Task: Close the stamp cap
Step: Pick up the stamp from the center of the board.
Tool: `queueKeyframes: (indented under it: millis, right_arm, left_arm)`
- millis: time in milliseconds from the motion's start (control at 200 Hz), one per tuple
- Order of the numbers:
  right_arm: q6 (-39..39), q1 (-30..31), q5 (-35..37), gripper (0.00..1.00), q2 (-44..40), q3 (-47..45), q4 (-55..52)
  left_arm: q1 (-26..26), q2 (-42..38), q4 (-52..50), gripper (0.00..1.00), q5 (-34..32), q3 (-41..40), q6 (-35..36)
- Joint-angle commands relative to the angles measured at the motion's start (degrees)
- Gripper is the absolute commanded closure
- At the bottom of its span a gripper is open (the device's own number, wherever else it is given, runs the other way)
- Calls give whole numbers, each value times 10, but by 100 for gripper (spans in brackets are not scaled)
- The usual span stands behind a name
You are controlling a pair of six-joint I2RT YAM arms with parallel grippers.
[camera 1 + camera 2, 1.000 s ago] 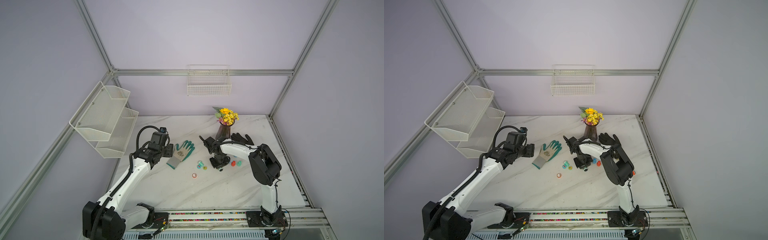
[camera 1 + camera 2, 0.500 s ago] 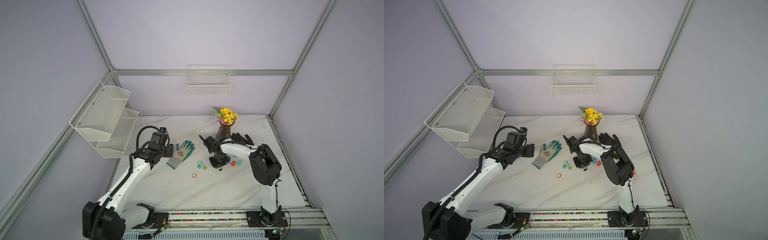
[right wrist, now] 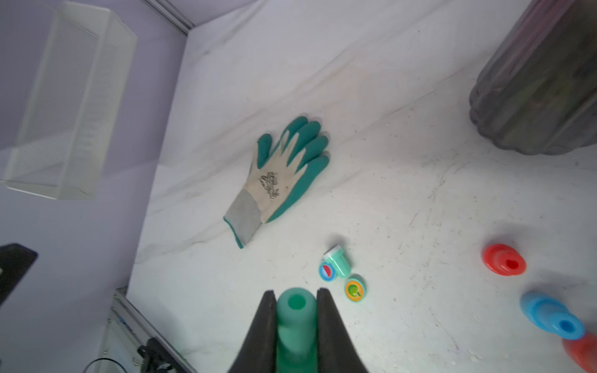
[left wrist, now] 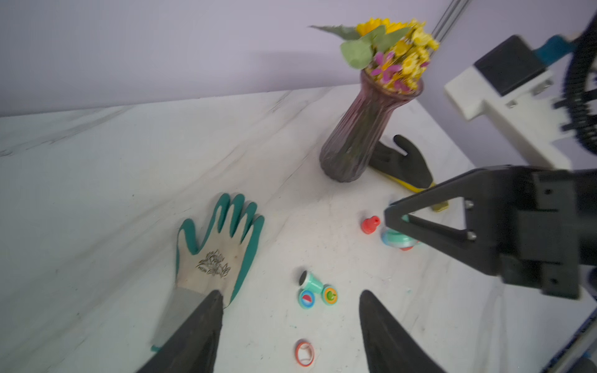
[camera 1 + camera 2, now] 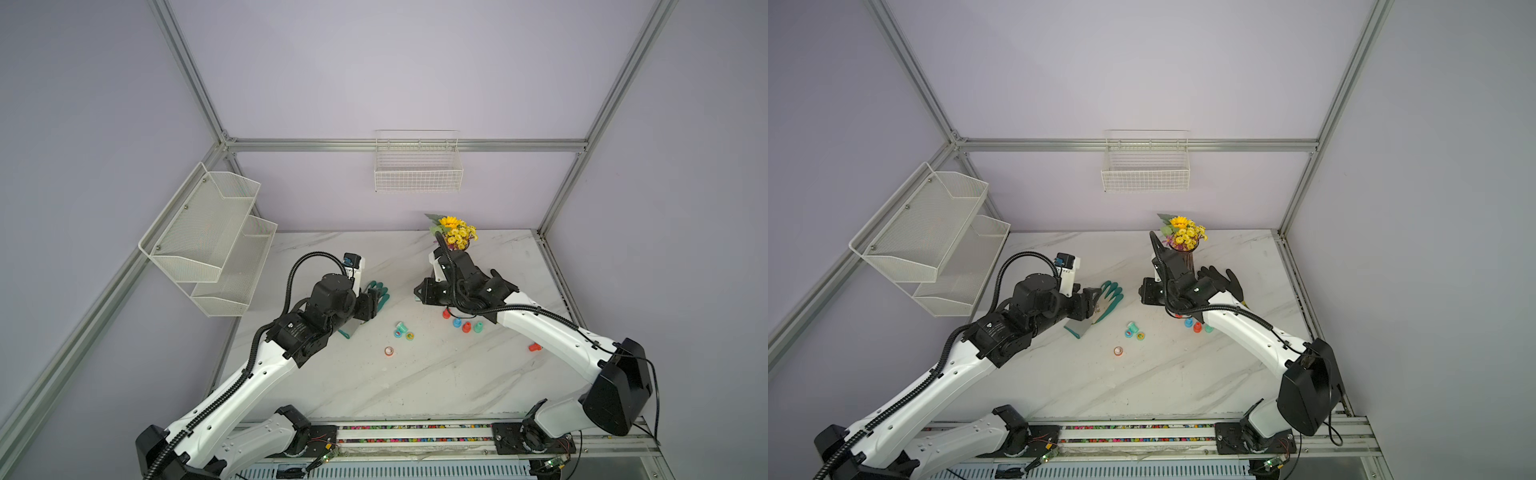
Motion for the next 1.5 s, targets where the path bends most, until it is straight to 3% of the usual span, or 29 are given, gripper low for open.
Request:
queueKeyframes:
  millis: [0, 265, 475, 1495]
  right_arm:
    - [149, 3, -26, 93, -43, -47, 202]
    - [259, 5, -22, 98, -110, -99, 356]
    - [277, 6, -25, 99, -132, -115, 383]
    - [290, 10, -38, 100, -128, -109, 402]
  left_arm:
    - [-44, -16, 112, 33, -31, 1, -16]
    - [-99, -47, 263, 34, 13, -52, 1]
    - [-103, -87, 342, 34, 20, -98, 25]
    - [-103, -81, 359, 32, 45, -102, 46]
